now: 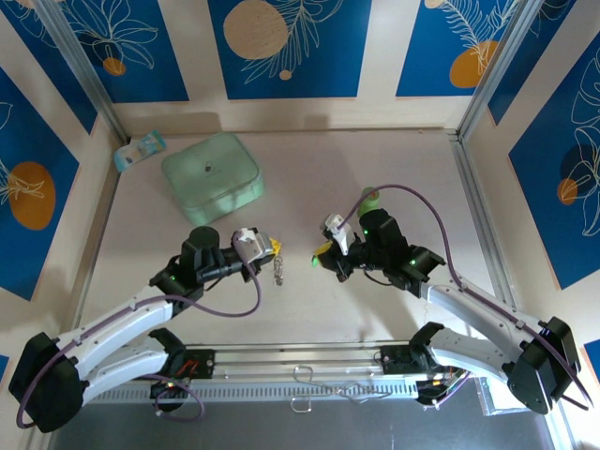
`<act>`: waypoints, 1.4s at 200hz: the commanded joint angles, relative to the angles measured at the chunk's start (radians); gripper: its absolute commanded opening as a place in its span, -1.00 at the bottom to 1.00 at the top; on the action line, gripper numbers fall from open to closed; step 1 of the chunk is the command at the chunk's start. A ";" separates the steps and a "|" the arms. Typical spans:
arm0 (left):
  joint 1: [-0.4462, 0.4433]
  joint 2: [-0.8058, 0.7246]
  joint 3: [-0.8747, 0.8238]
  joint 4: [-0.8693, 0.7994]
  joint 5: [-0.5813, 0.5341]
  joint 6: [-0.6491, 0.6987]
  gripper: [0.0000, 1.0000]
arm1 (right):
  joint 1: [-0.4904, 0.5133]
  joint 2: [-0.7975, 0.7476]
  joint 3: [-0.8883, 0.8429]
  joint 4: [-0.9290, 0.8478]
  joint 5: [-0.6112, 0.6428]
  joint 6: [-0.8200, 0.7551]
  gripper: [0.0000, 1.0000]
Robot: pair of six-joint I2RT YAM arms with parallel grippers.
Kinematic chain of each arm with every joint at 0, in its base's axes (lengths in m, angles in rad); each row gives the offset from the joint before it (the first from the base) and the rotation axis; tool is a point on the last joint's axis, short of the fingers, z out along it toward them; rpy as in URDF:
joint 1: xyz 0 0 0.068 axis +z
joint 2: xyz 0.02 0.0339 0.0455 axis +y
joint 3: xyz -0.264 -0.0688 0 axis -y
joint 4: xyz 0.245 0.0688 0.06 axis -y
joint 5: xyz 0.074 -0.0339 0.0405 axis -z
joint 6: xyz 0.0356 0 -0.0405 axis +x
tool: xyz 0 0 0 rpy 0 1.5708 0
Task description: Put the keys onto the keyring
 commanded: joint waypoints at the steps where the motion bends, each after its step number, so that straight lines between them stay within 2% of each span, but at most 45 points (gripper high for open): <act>1: 0.000 -0.017 -0.017 0.095 0.083 0.041 -1.00 | -0.002 -0.026 0.021 0.013 -0.022 -0.024 -1.00; 94: -0.001 -0.008 -0.009 0.057 0.114 0.057 -1.00 | 0.004 -0.018 0.026 0.018 -0.054 -0.034 -1.00; 234: -0.001 0.004 0.000 0.051 0.156 0.062 -1.00 | 0.015 -0.020 0.027 0.024 -0.032 -0.035 -1.00; 280: -0.002 0.003 -0.003 0.051 0.176 0.059 -1.00 | 0.002 -0.018 0.025 0.042 -0.100 -0.039 -1.00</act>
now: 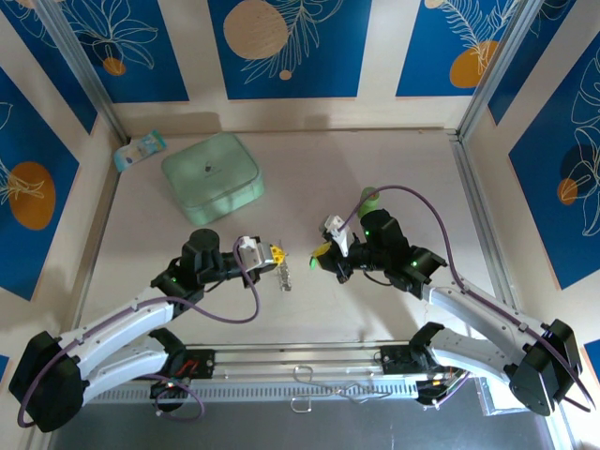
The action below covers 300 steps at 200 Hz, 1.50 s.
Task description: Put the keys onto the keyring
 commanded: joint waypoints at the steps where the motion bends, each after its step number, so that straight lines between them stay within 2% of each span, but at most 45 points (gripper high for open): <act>1: -0.001 0.000 0.017 0.025 0.049 0.011 -1.00 | -0.003 -0.002 0.026 0.028 -0.063 -0.021 -1.00; 71: -0.002 0.005 0.017 0.028 0.101 -0.007 -1.00 | 0.040 0.055 0.076 0.032 -0.154 -0.056 -1.00; 161: -0.006 0.007 0.018 0.033 0.109 -0.015 -1.00 | 0.098 0.137 0.120 0.085 -0.131 -0.056 -1.00; 300: -0.009 -0.002 -0.014 0.092 0.105 -0.028 -1.00 | 0.075 0.156 0.122 0.095 -0.007 0.057 -1.00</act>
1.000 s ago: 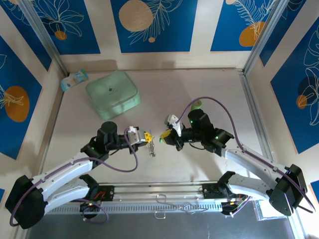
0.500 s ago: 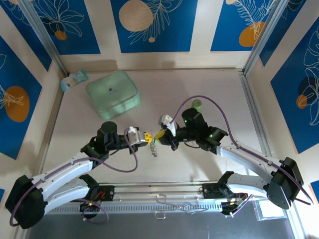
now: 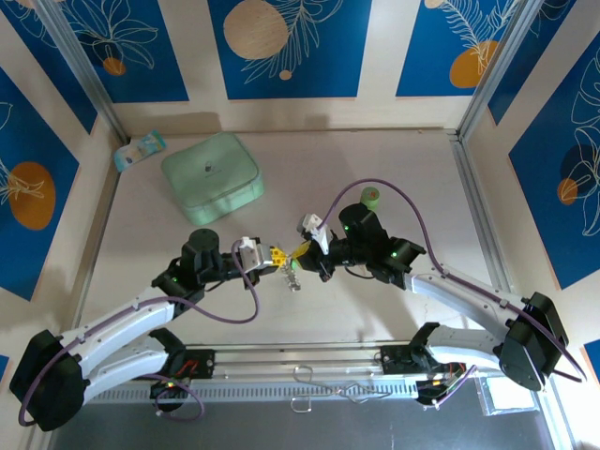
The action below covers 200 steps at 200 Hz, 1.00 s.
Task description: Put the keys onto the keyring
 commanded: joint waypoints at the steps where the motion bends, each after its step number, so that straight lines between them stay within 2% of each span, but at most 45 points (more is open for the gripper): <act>1: -0.007 -0.010 -0.007 0.050 0.039 0.001 -1.00 | -0.015 0.000 0.026 0.019 0.040 0.049 -1.00; 62: -0.012 -0.014 -0.030 0.120 0.013 0.005 -1.00 | -0.030 0.007 0.005 0.038 0.002 0.096 -1.00; 75: -0.013 -0.015 -0.032 0.136 0.015 -0.002 -1.00 | -0.038 0.005 -0.006 0.041 -0.011 0.094 -0.61; 85: -0.012 -0.014 -0.035 0.151 0.016 -0.013 -1.00 | -0.046 0.000 -0.014 0.037 -0.017 0.092 -0.39; 103: -0.013 -0.012 -0.043 0.175 0.018 -0.032 -1.00 | -0.070 -0.031 -0.021 0.027 -0.027 0.080 -0.17; 148: -0.013 0.024 -0.083 0.299 0.028 -0.110 -1.00 | -0.100 -0.133 -0.057 0.043 -0.049 -0.007 -0.10; 200: -0.016 0.067 -0.111 0.402 0.014 -0.151 -1.00 | -0.110 -0.160 -0.103 0.102 -0.030 -0.058 -0.10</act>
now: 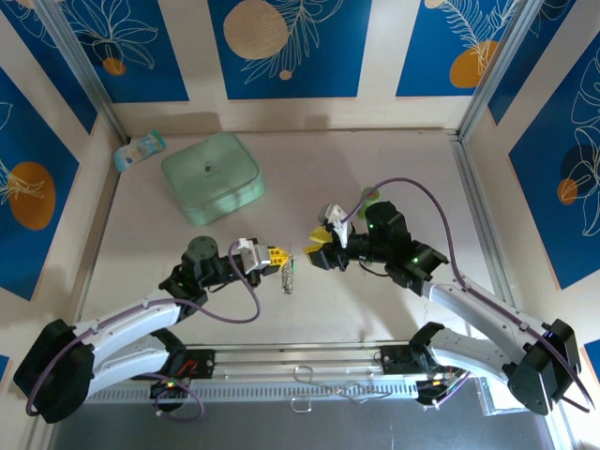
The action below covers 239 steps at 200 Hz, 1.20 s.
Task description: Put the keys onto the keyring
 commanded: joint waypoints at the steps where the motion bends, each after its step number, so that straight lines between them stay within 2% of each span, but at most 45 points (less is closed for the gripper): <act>1: -0.008 0.007 -0.011 0.115 0.016 -0.032 -1.00 | -0.008 -0.014 -0.039 0.050 -0.007 -0.054 -0.10; 30: -0.008 0.025 -0.018 0.125 0.007 -0.021 -1.00 | -0.012 -0.025 -0.091 0.151 -0.024 -0.107 -0.11; 56: -0.009 0.044 -0.028 0.152 0.007 -0.019 -1.00 | -0.024 -0.013 -0.095 0.166 -0.054 -0.140 -0.11; 134: -0.011 0.063 -0.058 0.236 0.031 -0.036 -1.00 | -0.073 0.056 -0.102 0.141 -0.325 -0.326 -0.13; 166: -0.012 0.066 -0.062 0.243 0.039 -0.037 -1.00 | -0.048 0.101 -0.097 0.181 -0.317 -0.347 -0.14; 198: -0.015 0.064 -0.062 0.245 0.043 -0.036 -1.00 | -0.033 0.146 -0.092 0.241 -0.254 -0.342 -0.21; 239: -0.020 0.066 -0.061 0.243 0.039 -0.034 -1.00 | -0.014 0.178 -0.076 0.248 -0.312 -0.349 -0.30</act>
